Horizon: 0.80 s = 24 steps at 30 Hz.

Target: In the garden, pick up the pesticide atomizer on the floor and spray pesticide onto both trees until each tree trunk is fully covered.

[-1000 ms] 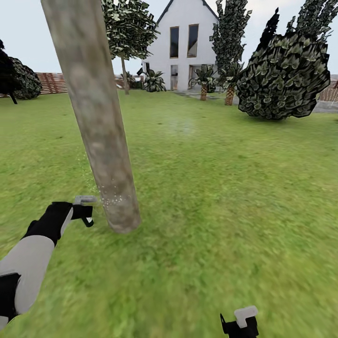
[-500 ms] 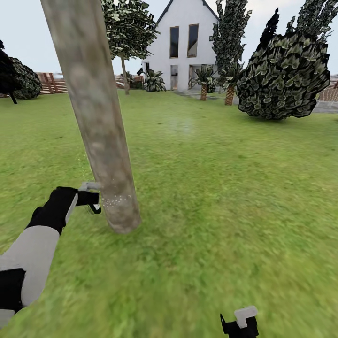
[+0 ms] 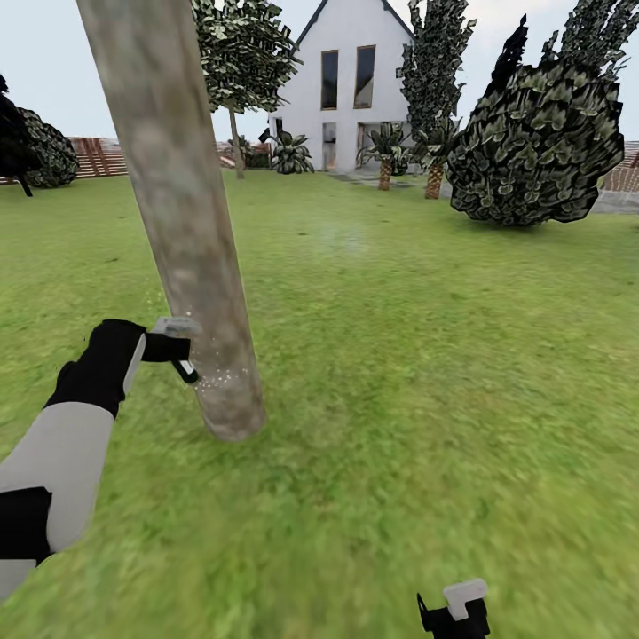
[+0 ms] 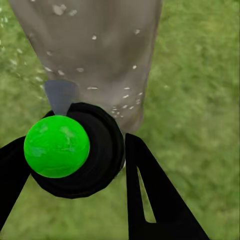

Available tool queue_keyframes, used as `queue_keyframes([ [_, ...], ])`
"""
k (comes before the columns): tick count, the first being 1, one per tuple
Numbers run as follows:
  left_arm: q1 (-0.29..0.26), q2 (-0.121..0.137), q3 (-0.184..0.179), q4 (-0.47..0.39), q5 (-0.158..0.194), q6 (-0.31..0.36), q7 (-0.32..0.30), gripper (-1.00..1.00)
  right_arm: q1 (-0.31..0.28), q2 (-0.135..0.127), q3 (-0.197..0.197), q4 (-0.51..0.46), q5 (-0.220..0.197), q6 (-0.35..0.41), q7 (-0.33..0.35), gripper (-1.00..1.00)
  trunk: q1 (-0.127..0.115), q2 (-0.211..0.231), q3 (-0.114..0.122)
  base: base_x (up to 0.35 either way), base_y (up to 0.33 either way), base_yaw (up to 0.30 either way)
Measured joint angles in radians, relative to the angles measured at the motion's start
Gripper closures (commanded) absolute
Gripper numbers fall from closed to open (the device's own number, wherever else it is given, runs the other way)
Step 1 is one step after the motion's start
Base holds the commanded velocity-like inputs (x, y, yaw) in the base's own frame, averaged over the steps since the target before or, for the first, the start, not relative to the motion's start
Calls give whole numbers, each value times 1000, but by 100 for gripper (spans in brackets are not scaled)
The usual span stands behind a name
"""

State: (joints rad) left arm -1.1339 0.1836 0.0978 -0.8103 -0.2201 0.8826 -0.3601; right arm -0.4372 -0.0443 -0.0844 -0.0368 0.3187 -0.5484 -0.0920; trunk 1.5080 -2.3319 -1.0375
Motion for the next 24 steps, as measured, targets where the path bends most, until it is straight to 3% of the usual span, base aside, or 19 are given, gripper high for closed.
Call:
queue_keyframes([
  [2,1,28,0,-11,-6,-1,0,100,0,0,0,0,0,0,0,-100,0,0,0,0,0,0],
  [4,8,33,-1,-52,3,1,0,100,0,0,0,0,0,0,0,-100,0,0,0,0,-65,0],
  [8,13,28,-2,-86,1,36,0,100,0,0,0,0,0,1,0,-100,0,0,0,0,-248,0],
  [19,10,32,-1,-87,1,49,1,100,0,1,0,-1,-1,1,0,-100,0,0,0,0,-272,0],
  [24,12,33,-1,-87,-1,52,1,100,0,2,0,-2,-1,1,0,-100,0,0,0,0,-272,206],
])
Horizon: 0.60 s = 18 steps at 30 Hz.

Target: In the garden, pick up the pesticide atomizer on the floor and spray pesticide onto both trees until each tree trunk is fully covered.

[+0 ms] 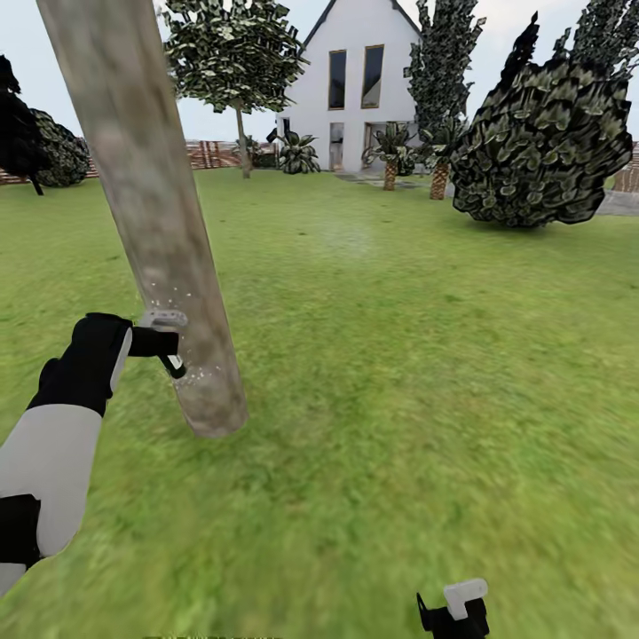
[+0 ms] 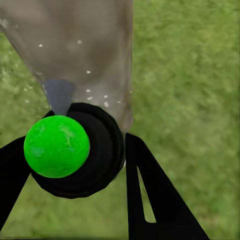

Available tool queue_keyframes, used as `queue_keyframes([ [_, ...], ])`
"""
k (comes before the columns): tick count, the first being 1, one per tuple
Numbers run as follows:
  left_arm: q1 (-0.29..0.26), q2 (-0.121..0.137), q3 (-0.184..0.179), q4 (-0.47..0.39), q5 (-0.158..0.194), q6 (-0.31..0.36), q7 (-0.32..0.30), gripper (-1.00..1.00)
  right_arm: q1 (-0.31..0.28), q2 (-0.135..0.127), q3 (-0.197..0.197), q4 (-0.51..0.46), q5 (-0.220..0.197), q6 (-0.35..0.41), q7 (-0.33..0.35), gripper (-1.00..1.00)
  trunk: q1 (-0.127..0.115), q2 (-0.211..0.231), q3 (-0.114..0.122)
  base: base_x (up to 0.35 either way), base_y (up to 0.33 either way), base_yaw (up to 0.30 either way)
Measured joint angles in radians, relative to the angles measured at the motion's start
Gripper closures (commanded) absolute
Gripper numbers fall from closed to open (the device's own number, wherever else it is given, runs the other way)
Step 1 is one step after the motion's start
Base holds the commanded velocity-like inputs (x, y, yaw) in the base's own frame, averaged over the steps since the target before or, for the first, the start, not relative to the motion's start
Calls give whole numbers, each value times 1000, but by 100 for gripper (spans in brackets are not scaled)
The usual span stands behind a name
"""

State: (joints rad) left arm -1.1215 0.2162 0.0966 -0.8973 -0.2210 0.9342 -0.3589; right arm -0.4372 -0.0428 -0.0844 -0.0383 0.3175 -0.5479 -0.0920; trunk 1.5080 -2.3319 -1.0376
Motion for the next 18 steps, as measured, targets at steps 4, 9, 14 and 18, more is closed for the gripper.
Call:
queue_keyframes([
  [4,1,-1,0,0,-1,0,1,100,0,0,0,0,0,0,0,-100,0,0,0,7,-272,275],
  [9,8,41,0,13,-14,-3,7,100,0,0,0,0,0,-1,0,-100,0,0,0,71,-272,150],
  [14,7,-3,-5,16,8,-2,9,100,0,-2,0,1,0,-1,-1,-100,0,0,0,82,-272,4],
  [18,5,3,1,14,-7,-2,9,100,0,-2,0,1,0,-1,-1,-100,0,0,0,91,-272,0],
])
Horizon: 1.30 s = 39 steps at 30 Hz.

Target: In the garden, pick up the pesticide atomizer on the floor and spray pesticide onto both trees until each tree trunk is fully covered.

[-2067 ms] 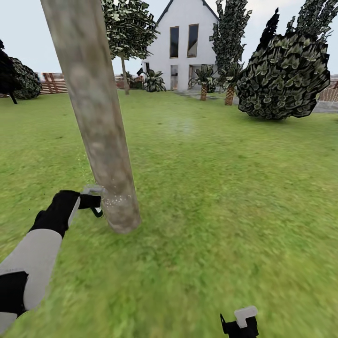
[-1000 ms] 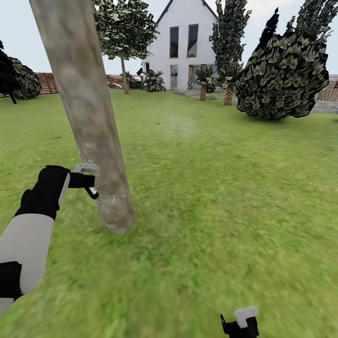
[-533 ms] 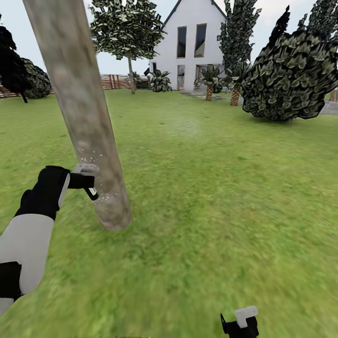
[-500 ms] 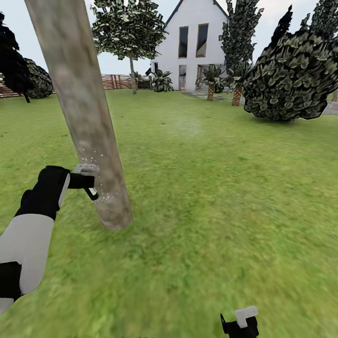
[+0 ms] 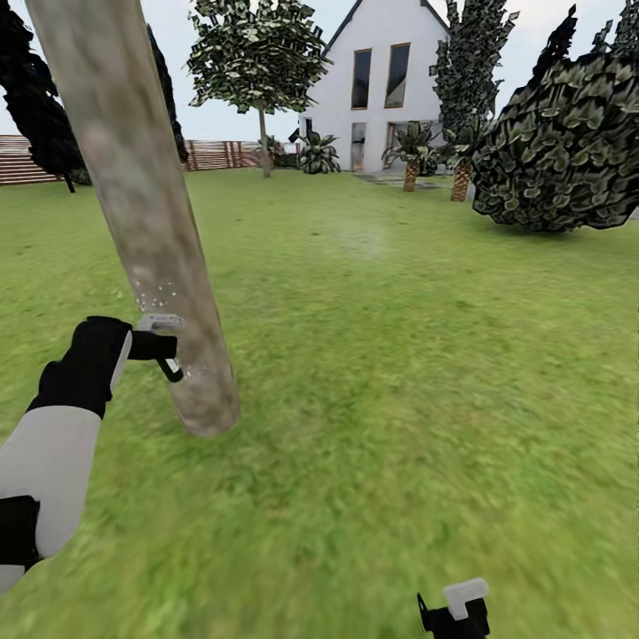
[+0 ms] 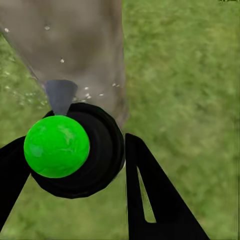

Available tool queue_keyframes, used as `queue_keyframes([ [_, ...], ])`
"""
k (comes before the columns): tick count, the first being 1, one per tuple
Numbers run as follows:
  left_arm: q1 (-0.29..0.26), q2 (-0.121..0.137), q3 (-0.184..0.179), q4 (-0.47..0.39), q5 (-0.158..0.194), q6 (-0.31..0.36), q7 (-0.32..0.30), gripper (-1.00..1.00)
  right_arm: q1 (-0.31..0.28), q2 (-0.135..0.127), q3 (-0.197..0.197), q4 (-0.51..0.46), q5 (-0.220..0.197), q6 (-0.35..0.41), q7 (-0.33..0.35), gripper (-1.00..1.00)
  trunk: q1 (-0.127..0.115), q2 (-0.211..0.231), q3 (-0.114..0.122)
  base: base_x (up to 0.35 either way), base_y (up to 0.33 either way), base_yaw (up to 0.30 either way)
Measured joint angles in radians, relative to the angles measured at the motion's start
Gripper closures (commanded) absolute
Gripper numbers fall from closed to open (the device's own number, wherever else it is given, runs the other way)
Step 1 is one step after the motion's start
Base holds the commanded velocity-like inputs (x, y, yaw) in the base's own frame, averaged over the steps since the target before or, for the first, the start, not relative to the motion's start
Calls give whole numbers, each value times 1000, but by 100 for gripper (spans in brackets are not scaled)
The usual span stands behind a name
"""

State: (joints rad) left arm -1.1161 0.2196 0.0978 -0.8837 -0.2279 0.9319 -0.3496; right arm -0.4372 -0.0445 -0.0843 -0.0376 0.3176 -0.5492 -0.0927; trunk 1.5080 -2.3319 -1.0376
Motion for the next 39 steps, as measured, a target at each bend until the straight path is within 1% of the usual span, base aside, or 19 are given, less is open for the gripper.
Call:
queue_keyframes([
  [4,3,56,2,2,-6,-2,1,100,0,1,0,1,0,0,0,-100,0,0,0,25,-272,71],
  [6,4,57,-4,2,5,0,2,100,0,2,0,1,0,0,0,-100,0,0,0,1,-272,248],
  [8,4,47,-5,2,7,-1,3,100,0,2,0,1,0,0,0,-100,0,0,0,0,-272,271],
  [9,5,31,-5,2,12,0,3,100,0,2,0,1,0,0,1,-100,0,0,0,0,-272,277],
  [11,5,27,-3,4,2,-2,3,100,0,2,0,1,0,0,1,-100,0,0,0,0,-272,278],
  [13,13,42,3,21,-6,-4,3,100,0,2,0,1,0,0,1,-100,0,0,0,0,-272,278],
  [14,31,68,5,28,-11,-8,3,100,0,2,0,1,0,1,1,-100,0,0,0,0,-272,278],
  [15,47,83,5,30,-9,-11,2,100,0,2,0,1,0,0,1,-100,0,0,0,0,-272,278],
  [16,58,87,3,30,2,-11,2,100,0,2,0,1,0,0,1,-100,0,0,0,0,-272,278],
  [18,78,73,-2,31,12,-12,4,100,0,2,0,1,0,1,1,-100,0,0,0,0,-272,267],
  [20,84,29,-3,31,14,-12,4,100,0,2,0,1,0,0,1,-100,0,0,0,2,-272,123],
  [22,85,16,-3,31,5,-13,4,100,0,2,0,1,0,0,1,-100,0,0,0,94,-263,26],
  [24,85,15,0,29,2,-13,6,100,0,2,0,1,0,0,1,-100,0,0,0,211,-206,4],
  [26,85,25,4,28,-2,-14,6,100,0,2,0,1,0,0,1,-100,0,0,0,236,-187,1],
  [29,85,58,4,22,-1,-14,18,100,0,2,0,1,0,1,1,-100,0,0,0,198,-205,0],
  [32,77,41,-2,15,12,-10,21,100,0,2,0,1,0,1,1,-100,0,0,0,42,-260,23],
  [34,72,27,-2,13,8,-10,21,100,0,2,0,1,0,1,1,-100,0,0,0,4,-256,216],
  [38,74,39,5,12,0,-13,23,100,0,2,0,1,0,1,1,-100,0,0,0,1,-69,269],
  [39,79,51,5,13,-8,-15,35,100,0,2,0,1,1,1,1,-100,0,0,0,0,-5,205],
])
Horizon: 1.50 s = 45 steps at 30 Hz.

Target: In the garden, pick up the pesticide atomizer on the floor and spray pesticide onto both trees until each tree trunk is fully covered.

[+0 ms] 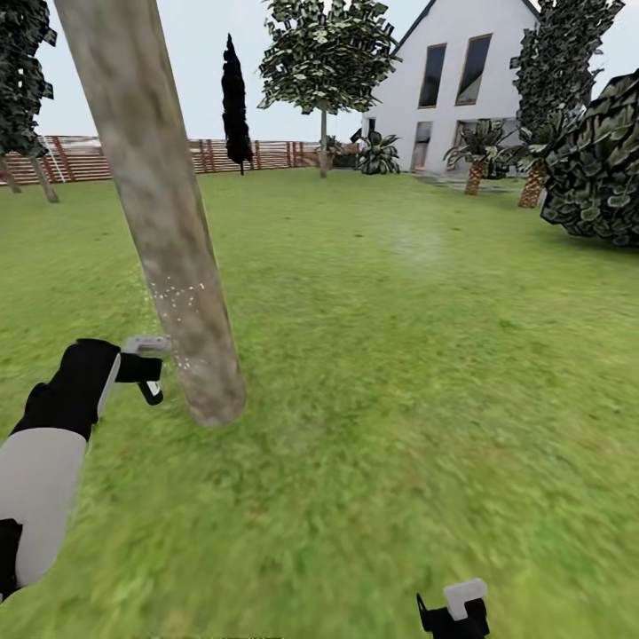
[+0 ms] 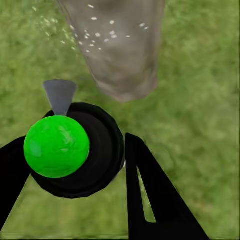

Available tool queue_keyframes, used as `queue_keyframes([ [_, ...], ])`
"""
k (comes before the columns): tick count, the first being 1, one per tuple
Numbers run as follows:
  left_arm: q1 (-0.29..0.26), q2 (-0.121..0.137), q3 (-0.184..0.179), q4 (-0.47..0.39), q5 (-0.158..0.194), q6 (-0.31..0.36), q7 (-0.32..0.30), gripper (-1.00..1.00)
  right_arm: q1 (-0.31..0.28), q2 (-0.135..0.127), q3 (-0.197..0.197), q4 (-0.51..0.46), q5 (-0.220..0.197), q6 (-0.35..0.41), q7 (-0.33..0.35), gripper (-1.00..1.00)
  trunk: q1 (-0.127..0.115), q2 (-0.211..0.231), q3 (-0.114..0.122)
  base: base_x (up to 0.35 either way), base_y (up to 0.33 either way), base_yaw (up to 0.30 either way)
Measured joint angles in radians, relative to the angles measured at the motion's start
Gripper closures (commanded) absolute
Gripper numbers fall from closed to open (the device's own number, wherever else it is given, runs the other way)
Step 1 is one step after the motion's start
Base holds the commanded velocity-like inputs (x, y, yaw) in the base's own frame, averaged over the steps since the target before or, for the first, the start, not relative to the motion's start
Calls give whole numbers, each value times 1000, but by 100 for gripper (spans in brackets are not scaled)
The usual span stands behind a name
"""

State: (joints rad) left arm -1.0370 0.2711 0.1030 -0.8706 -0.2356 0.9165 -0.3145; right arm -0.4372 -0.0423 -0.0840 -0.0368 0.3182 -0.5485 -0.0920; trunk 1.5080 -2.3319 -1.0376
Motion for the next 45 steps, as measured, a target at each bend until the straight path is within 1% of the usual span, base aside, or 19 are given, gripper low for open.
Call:
queue_keyframes([
  [3,6,8,-3,8,10,0,11,100,0,-1,0,0,0,1,0,-100,0,0,0,7,-1,60],
  [7,6,-13,-7,16,12,0,14,100,0,-2,0,0,1,1,0,-100,0,0,0,193,-125,3],
  [12,7,-19,-7,18,13,0,14,100,0,-2,0,0,1,0,0,-100,0,0,0,236,-164,0],
  [14,21,-23,-7,19,10,-1,14,100,0,-1,0,0,1,0,0,-100,0,0,0,237,-166,0],
  [16,59,-13,-3,20,4,-4,14,100,0,-1,0,0,1,0,1,-100,0,0,0,237,-166,0],
  [19,81,-2,-4,19,10,-11,13,100,0,-1,0,0,1,1,1,-100,0,0,0,237,-166,0],
  [23,86,-45,-6,19,16,-14,14,100,0,-1,0,0,1,0,1,-100,0,0,0,238,-163,0],
  [24,86,-46,-4,19,10,-14,14,100,0,-1,0,0,1,0,2,-100,0,0,0,164,-92,0],
  [25,87,-36,0,20,4,-15,14,100,0,-1,0,0,1,0,2,-100,0,0,0,67,-38,0],
  [28,111,23,9,20,1,-17,15,100,0,-1,0,0,1,0,2,-100,0,0,0,20,-11,0],
  [30,127,47,10,25,5,-17,24,100,0,-1,0,0,1,0,0,-100,0,0,0,2,-1,20],
  [32,132,43,9,26,17,-23,53,100,0,-1,0,0,0,0,0,-100,0,0,0,0,0,181],
  [34,133,20,9,26,24,-55,67,100,0,-1,-1,0,-1,0,0,-100,0,0,0,0,0,254],
  [36,134,-23,12,14,29,-73,72,100,0,-1,-1,0,1,0,0,-100,0,0,0,0,0,275],
  [37,133,-28,13,13,20,-75,75,100,0,-1,0,0,1,0,0,-100,0,0,0,0,0,277],
  [40,135,-26,12,30,11,-84,148,100,0,0,0,0,1,0,0,-100,0,0,0,0,0,278],
  [42,151,-25,23,82,17,-163,173,100,0,0,1,0,1,0,0,-100,0,0,0,0,0,229],
  [43,155,-27,42,93,19,-192,186,100,0,0,1,0,1,1,0,-100,0,0,0,0,-88,93],
  [45,156,-41,60,98,30,-206,193,100,0,0,1,0,1,1,0,-100,0,0,0,0,-229,21],
])
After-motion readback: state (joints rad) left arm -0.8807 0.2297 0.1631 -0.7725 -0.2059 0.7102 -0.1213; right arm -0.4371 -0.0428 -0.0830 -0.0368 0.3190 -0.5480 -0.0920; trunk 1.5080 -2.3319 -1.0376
